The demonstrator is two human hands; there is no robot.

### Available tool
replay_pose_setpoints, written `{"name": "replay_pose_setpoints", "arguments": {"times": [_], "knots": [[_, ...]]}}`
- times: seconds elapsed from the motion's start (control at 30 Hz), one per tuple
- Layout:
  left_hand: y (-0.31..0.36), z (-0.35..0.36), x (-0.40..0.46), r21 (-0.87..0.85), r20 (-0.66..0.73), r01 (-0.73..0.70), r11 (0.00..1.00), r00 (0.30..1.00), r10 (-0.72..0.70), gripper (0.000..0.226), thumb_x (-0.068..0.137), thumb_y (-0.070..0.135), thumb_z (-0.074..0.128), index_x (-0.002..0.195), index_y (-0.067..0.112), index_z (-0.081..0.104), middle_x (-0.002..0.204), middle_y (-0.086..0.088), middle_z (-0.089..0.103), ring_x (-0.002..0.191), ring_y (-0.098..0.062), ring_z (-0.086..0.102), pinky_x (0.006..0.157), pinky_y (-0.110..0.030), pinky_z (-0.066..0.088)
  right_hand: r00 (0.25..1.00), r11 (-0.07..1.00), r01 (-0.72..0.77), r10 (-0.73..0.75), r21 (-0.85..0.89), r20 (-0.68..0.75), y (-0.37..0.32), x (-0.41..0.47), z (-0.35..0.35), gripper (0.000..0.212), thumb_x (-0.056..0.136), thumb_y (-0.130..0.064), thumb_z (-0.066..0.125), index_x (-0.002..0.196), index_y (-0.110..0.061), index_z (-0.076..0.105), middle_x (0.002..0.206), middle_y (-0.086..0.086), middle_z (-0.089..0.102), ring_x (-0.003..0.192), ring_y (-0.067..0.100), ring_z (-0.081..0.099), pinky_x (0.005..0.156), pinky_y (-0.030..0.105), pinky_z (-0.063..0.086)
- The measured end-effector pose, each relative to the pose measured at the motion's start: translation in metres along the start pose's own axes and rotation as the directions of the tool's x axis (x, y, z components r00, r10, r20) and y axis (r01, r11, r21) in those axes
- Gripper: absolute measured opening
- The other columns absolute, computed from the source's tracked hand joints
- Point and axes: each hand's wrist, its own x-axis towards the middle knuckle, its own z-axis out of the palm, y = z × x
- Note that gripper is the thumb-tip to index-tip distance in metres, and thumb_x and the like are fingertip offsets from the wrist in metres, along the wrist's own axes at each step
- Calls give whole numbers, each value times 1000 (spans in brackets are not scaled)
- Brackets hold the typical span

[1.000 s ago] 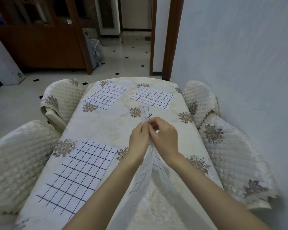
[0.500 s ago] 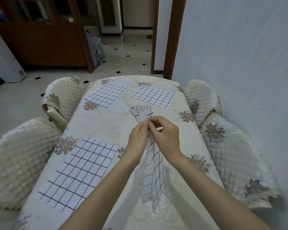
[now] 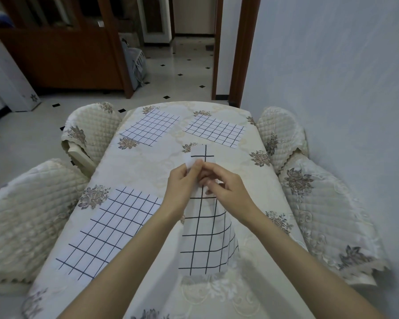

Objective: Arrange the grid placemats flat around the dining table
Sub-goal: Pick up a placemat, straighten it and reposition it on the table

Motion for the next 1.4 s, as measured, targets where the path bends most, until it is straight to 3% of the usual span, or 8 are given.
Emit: {"name": "replay_pose_setpoints", "arguments": {"times": [0.13,0.27,0.47,0.57,0.73,0.9,1.2,1.4], "knots": [[-1,-10,4,18,62,-35,999,997,33,36,96,27,56,84,-5,67,74,-15,63,71,-14,63,69,-21,49,988,987,-109,94,120,123,-3,0,-10,46,91,11,42,118,-21,61,90,3,70,76,16,66,67,25,53],[2,-19,3,61,227,-84,995,972,68,16,92,10,60,94,9,75,82,2,76,82,-6,70,76,-16,50,977,969,-167,138,180,163,-7,-2,-25,31,95,8,44,110,-7,67,81,7,72,68,16,67,63,24,53],[5,-37,8,171,287,-84,982,958,32,16,89,4,64,92,15,75,89,6,77,89,-8,71,79,-19,52,991,969,-125,133,214,-25,-3,2,-51,19,91,5,57,96,-8,69,75,2,73,65,13,66,60,22,52],[9,-49,10,259,351,-126,958,936,28,15,90,5,63,97,9,76,100,0,77,97,-7,69,87,-18,51,988,993,-103,108,51,-107,9,9,-71,27,85,2,67,103,-16,69,94,-2,73,86,13,67,74,27,55],[18,-62,12,302,414,-162,939,910,24,17,92,4,59,101,7,73,102,7,75,100,-3,67,87,-14,48,971,926,-135,195,-353,140,23,22,-92,63,72,-20,84,128,-33,58,132,-15,50,126,2,46,101,24,42],[22,-74,14,335,464,-216,917,885,39,19,94,6,57,103,13,73,110,4,74,108,-9,66,95,-23,49,951,865,-169,269,-473,151,38,33,-98,44,67,-23,88,101,-33,62,138,-7,49,125,9,46,110,35,36],[15,-102,17,316,392,-157,936,920,22,26,94,21,53,110,7,69,116,-8,71,115,-26,63,101,-40,48,931,944,-291,316,-153,182,39,21,-111,50,67,-42,81,96,-4,70,100,17,71,81,22,59,82,36,45],[4,-97,25,236,286,-27,971,957,-43,21,100,10,44,106,10,64,93,2,75,88,-13,70,69,-25,57,942,939,-329,319,100,104,25,10,-109,43,75,-35,69,108,-8,64,90,4,76,79,15,72,64,27,58]]}}
